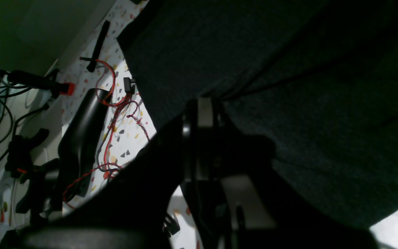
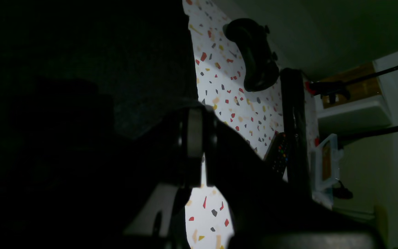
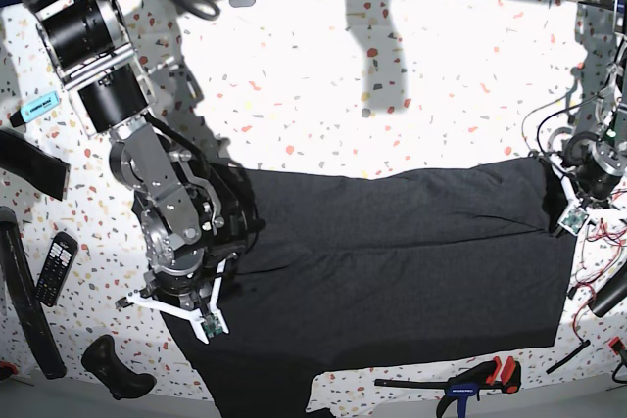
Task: Fold the T-shirt properly
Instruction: 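Lower the folded edge onto the shirt and release both grippers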
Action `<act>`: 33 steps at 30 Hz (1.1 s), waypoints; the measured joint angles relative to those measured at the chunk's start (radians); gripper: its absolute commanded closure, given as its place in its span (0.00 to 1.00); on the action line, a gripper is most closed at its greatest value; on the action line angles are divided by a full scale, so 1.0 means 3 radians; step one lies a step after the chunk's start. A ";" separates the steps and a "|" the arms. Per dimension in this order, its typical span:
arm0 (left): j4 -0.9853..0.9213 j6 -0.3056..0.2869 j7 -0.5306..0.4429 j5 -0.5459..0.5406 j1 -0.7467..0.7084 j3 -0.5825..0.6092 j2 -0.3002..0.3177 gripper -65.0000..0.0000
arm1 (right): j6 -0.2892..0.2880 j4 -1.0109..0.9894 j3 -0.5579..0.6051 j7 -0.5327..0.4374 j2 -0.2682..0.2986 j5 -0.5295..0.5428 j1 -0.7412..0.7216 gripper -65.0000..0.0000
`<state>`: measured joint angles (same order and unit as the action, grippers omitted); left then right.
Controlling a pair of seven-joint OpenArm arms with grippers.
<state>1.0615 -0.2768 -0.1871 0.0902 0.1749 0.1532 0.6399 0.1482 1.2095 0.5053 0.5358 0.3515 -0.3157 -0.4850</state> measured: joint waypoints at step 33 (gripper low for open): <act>0.0000 0.0000 0.0010 0.0001 0.0000 0.0000 0.0000 1.00 | 0.0001 0.0000 -0.0310 -0.0238 -0.0187 0.0919 -0.0149 0.54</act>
<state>1.0615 -0.2768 -0.1841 0.0906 0.1749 0.1532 0.6399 0.1486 1.2095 0.4122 0.4644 0.2955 -0.0399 -0.5297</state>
